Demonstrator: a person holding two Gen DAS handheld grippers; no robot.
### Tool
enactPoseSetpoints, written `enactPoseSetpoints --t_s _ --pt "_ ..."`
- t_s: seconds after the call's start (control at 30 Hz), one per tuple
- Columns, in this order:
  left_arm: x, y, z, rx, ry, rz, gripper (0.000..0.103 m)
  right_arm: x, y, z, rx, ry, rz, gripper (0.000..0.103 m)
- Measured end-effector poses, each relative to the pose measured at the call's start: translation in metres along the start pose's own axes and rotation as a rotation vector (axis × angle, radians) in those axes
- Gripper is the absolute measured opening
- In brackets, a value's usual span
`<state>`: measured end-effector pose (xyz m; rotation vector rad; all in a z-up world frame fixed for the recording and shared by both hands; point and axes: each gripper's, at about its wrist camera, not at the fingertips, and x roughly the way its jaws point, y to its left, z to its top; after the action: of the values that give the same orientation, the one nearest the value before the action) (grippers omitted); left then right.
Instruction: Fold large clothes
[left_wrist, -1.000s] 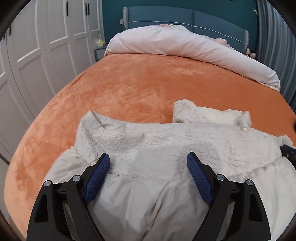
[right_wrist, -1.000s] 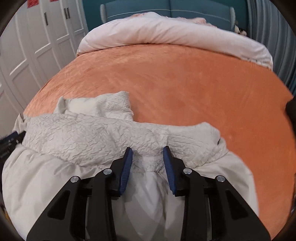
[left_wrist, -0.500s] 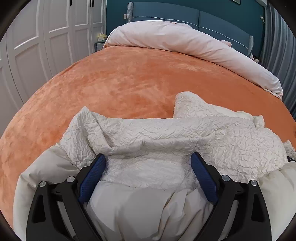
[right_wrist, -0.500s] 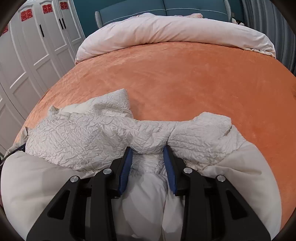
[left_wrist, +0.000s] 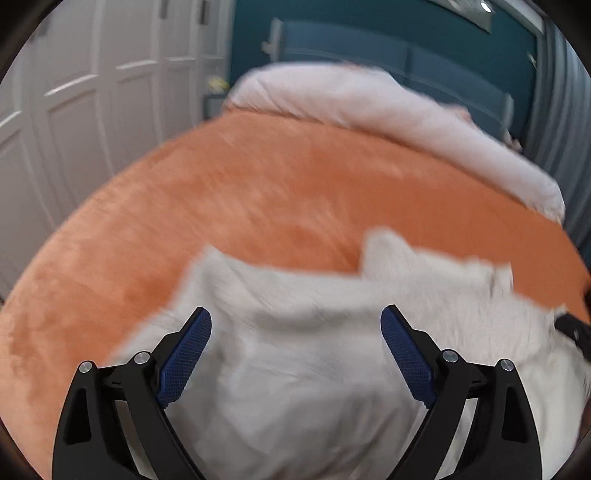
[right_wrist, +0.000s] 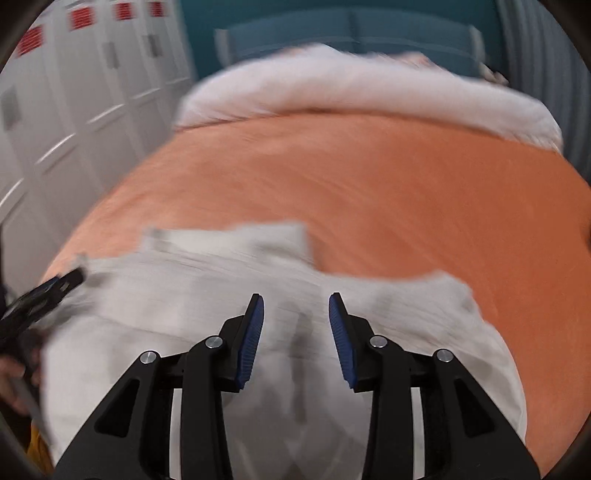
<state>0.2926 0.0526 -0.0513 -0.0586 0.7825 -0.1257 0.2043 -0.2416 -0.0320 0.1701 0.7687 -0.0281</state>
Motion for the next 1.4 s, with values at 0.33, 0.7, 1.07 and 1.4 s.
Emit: enactPoseSetpoints --t_s 0.33,0.7,1.07,1.4 --pt "0.06 0.025 -0.005 -0.058 0.102 0.084 0.092 0.065 0.078 -0.018 -0.195 0.104 0.034 0.035" --pt "0.071 0.023 -0.009 -0.058 0.12 0.102 0.094 -0.001 0.113 -0.018 -0.154 0.054 0.186 0.04" --pt "0.046 0.014 -0.011 0.007 0.126 0.189 0.094 -0.015 0.103 -0.039 -0.089 0.087 0.173 0.04" --pt "0.008 -0.013 -0.005 0.032 0.093 0.19 0.094 -0.023 -0.038 -0.006 0.132 0.0 -0.135 0.041"
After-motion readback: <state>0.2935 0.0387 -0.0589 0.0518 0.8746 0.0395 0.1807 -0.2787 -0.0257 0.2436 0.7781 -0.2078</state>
